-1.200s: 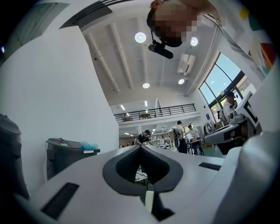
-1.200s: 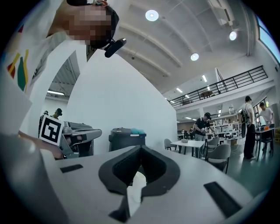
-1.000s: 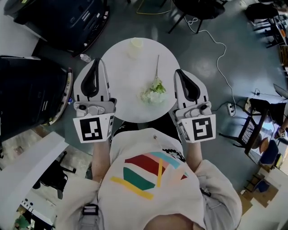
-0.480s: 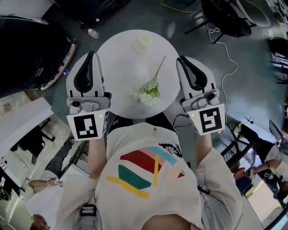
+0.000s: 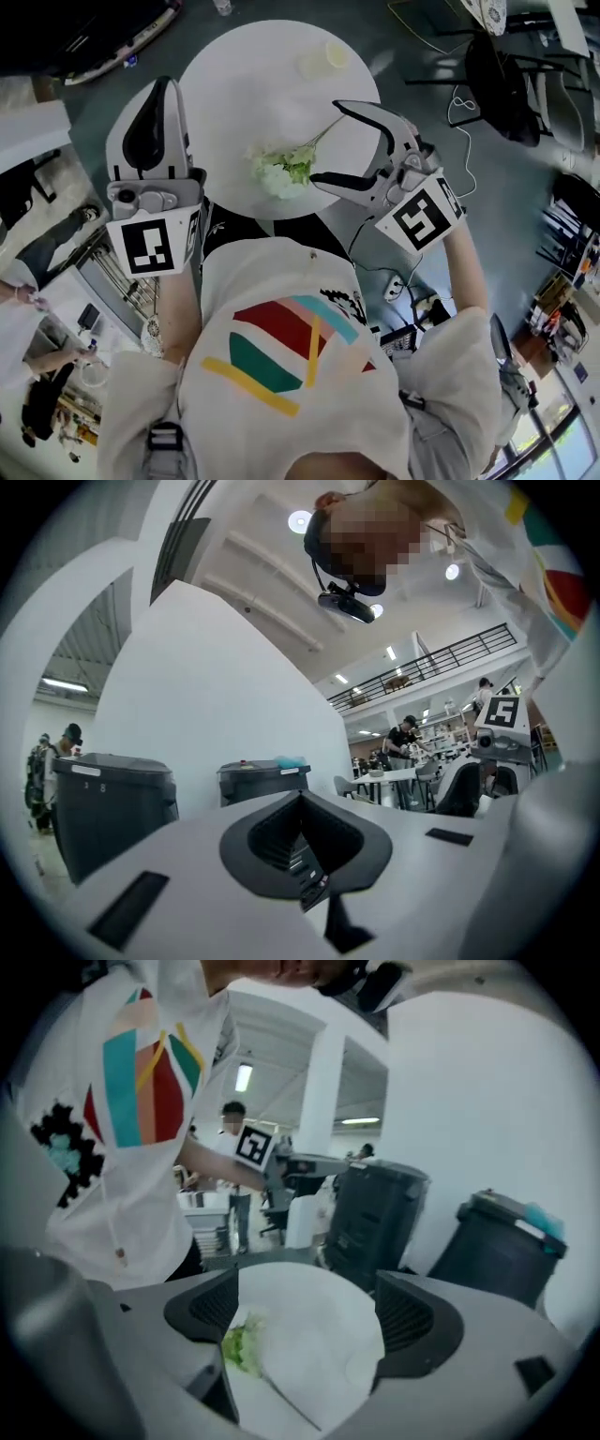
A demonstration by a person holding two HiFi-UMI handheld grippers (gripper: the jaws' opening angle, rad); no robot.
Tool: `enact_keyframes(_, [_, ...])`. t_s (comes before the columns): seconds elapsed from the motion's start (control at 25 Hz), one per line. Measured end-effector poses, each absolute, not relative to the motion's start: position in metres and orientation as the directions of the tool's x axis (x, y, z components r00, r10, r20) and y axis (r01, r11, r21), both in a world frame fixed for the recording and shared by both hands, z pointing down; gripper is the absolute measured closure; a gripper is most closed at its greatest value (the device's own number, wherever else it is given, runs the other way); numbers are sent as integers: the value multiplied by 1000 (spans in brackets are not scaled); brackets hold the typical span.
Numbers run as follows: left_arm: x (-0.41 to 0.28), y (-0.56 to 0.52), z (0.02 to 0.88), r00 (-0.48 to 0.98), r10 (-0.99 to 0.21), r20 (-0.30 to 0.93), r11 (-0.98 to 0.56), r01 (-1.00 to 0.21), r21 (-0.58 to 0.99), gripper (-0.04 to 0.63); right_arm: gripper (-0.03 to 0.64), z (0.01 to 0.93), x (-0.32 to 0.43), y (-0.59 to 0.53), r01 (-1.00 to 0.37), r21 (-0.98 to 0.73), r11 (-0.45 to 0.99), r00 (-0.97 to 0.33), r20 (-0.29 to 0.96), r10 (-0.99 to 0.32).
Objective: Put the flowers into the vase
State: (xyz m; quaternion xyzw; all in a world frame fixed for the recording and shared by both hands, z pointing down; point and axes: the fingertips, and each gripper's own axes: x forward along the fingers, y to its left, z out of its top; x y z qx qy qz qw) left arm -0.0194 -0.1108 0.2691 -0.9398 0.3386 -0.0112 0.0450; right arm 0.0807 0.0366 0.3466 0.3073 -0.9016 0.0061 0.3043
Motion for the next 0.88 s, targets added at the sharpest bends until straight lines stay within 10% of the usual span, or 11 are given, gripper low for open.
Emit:
enact_keyframes(0.4, [-69, -91, 301, 664, -747, 29, -663, -742, -99, 595, 178, 492, 48, 98, 106, 75, 992, -555, 832, -4])
enact_keyframes(0.88, [-113, -108, 332, 584, -808, 77, -588, -807, -44, 595, 181, 579, 28, 111, 252, -40, 967, -385, 912, 138])
